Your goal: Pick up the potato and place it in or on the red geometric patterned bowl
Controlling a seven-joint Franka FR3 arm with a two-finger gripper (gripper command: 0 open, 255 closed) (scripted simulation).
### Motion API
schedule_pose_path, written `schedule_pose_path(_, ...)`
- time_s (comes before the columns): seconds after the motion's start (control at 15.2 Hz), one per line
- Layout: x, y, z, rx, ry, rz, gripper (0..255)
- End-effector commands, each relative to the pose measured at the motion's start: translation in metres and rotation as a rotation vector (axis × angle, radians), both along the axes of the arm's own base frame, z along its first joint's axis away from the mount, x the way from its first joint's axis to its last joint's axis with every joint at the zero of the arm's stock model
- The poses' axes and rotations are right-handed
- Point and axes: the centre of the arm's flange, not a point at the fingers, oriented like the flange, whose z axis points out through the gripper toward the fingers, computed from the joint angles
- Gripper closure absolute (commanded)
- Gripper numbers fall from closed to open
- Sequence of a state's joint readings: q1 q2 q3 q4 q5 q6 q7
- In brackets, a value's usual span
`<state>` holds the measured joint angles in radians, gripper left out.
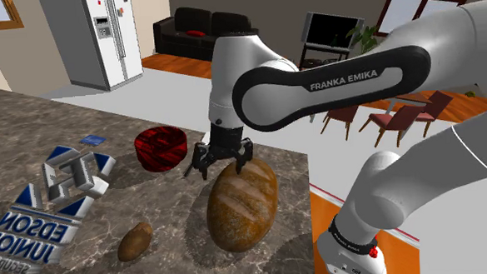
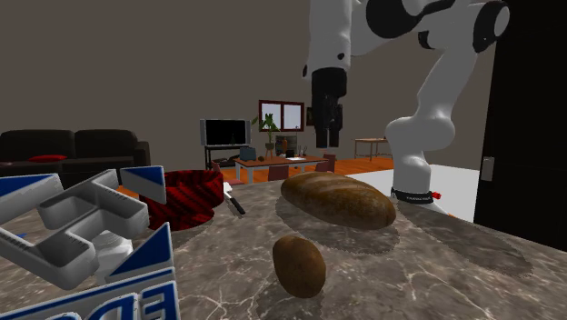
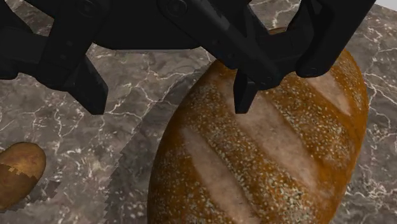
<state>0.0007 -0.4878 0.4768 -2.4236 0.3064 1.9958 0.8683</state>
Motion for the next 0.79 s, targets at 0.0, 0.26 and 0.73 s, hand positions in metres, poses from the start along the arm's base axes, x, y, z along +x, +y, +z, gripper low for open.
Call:
schedule_pose_path(0.0, 0.009, 0.023, -0.013, 0.012, 0.005, -0.043, 0)
schedule_pose_path(0.26, 0.030, 0.063, -0.035, 0.033, 0.014, -0.124, 0)
schedule_pose_path(0.73, 0.073, 0.131, -0.071, 0.070, 0.030, -0.265, 0)
